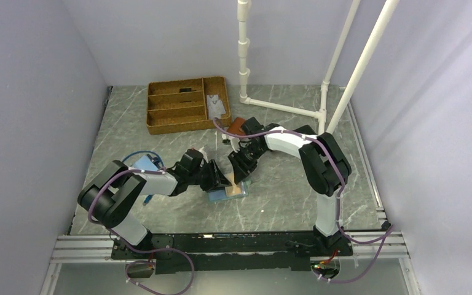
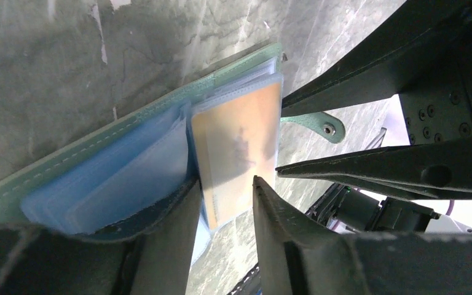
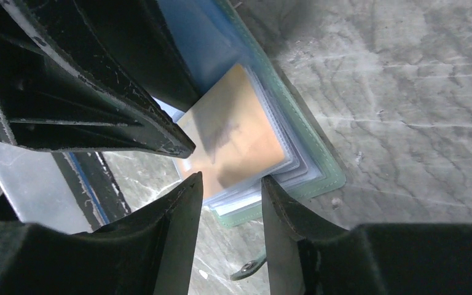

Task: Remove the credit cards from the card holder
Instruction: Remove the credit card from the card holder.

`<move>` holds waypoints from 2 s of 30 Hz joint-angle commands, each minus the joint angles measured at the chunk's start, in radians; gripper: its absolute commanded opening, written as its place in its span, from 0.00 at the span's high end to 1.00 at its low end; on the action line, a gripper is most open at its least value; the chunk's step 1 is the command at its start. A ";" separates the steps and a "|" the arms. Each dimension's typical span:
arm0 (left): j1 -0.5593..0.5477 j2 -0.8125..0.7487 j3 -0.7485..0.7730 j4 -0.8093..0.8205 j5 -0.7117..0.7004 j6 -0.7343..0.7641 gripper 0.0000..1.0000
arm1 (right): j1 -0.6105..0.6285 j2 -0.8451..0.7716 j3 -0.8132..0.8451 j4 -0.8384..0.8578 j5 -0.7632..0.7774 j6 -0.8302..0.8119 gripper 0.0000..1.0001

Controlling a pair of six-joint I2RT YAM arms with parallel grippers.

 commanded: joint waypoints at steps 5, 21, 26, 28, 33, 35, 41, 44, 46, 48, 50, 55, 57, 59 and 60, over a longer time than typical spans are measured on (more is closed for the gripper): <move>0.015 0.013 -0.050 -0.038 -0.035 0.016 0.48 | -0.024 -0.009 0.000 0.006 -0.191 0.029 0.59; 0.019 0.003 -0.097 0.125 0.034 0.002 0.25 | -0.038 0.007 -0.027 0.093 -0.394 0.142 0.59; 0.019 0.004 -0.102 0.160 0.054 0.007 0.24 | -0.037 0.021 -0.034 0.120 -0.433 0.183 0.59; 0.019 0.004 -0.105 0.163 0.053 0.004 0.26 | -0.038 0.023 -0.033 0.120 -0.431 0.184 0.59; 0.025 0.004 -0.116 0.176 0.056 -0.004 0.33 | -0.041 0.023 -0.028 0.110 -0.394 0.175 0.58; 0.033 0.004 -0.128 0.192 0.063 -0.008 0.36 | -0.047 0.021 -0.026 0.106 -0.372 0.168 0.57; 0.065 0.016 -0.169 0.291 0.110 -0.025 0.40 | -0.080 0.004 -0.021 0.084 -0.314 0.131 0.55; 0.079 0.032 -0.182 0.346 0.141 -0.032 0.39 | -0.082 -0.002 -0.016 0.063 -0.306 0.096 0.55; 0.086 0.041 -0.190 0.379 0.157 -0.037 0.39 | -0.078 -0.003 -0.010 0.039 -0.314 0.059 0.55; 0.090 0.050 -0.194 0.398 0.169 -0.040 0.39 | -0.063 -0.006 -0.005 0.022 -0.309 0.030 0.54; 0.092 0.056 -0.197 0.414 0.176 -0.045 0.39 | -0.040 -0.009 -0.001 0.014 -0.292 0.015 0.53; 0.098 0.057 -0.205 0.439 0.188 -0.052 0.39 | 0.005 -0.002 0.009 0.012 -0.233 0.008 0.52; 0.100 0.054 -0.207 0.436 0.188 -0.050 0.39 | 0.008 0.000 0.008 0.013 -0.231 0.010 0.52; 0.100 0.055 -0.206 0.434 0.188 -0.049 0.39 | 0.008 -0.002 0.009 0.016 -0.229 0.015 0.52; 0.100 0.056 -0.205 0.436 0.189 -0.049 0.39 | 0.009 -0.004 0.009 0.020 -0.232 0.021 0.52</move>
